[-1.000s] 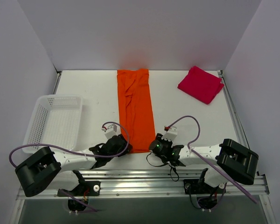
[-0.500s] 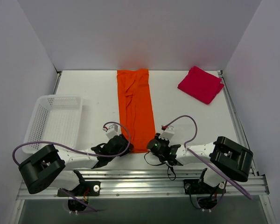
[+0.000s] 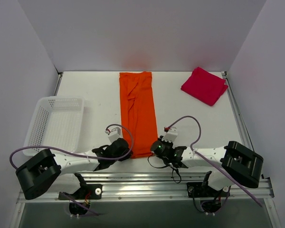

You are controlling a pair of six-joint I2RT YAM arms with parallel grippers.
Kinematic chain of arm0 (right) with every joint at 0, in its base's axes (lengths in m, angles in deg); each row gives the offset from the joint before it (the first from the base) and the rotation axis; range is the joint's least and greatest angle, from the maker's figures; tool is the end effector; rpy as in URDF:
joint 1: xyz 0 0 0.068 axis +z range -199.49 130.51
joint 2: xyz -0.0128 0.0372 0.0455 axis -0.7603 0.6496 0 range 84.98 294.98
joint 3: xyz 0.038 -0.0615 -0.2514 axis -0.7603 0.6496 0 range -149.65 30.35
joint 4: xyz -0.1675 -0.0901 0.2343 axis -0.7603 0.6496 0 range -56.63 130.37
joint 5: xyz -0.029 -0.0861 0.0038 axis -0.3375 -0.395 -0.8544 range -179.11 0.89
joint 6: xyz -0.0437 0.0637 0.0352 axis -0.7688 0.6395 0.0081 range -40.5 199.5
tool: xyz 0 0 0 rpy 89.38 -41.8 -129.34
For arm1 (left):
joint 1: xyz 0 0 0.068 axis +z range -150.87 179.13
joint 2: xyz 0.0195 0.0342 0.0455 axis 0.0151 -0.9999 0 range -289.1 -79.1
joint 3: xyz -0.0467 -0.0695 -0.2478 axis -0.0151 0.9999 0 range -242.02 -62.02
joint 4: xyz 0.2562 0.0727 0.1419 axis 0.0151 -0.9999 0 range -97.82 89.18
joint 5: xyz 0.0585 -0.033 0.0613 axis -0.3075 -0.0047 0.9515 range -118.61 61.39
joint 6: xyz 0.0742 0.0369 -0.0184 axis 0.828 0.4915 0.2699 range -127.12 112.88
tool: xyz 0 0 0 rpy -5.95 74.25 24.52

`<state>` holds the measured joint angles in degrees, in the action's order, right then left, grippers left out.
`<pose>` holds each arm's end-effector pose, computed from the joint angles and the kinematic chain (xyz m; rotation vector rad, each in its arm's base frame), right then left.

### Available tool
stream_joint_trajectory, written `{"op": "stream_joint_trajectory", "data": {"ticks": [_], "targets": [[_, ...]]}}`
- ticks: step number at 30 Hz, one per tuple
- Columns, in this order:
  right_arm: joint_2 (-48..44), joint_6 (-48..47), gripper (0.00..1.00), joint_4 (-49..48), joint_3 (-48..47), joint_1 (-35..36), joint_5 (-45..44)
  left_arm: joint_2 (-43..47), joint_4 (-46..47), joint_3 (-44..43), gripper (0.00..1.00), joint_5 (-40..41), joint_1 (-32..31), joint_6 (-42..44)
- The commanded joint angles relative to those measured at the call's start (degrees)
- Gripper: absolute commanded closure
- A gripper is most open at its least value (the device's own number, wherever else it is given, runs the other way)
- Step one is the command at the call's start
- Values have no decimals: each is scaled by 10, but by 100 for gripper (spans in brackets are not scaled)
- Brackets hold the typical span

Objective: Fold and stack the t-shirts
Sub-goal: Fold the folded rectangular tshirt in 1/3 of the way

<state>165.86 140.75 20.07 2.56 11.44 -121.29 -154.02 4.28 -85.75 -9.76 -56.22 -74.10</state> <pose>0.1835 0.2482 0.0810 0.3013 2.1833 0.5911 0.1801 -0.2180 0.0666 -0.4055 2.3866 -0.6595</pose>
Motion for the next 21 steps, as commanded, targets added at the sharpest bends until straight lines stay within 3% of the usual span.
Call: {"op": "stream_joint_trajectory", "data": {"ticks": [1, 8, 15, 21], "targets": [[-50, -11, 100, 83, -27, 4, -23, 42, -134, -12, 98, 5, -12, 17], [-107, -24, 100, 145, -64, 14, -29, 162, -227, -54, 98, 15, -22, 35], [-81, -58, 100, 172, -137, 7, -57, 191, -290, -125, 94, 53, -6, 88], [-45, -118, 100, 189, -226, -53, -51, 161, -243, -165, 92, -23, 115, 188]]}}
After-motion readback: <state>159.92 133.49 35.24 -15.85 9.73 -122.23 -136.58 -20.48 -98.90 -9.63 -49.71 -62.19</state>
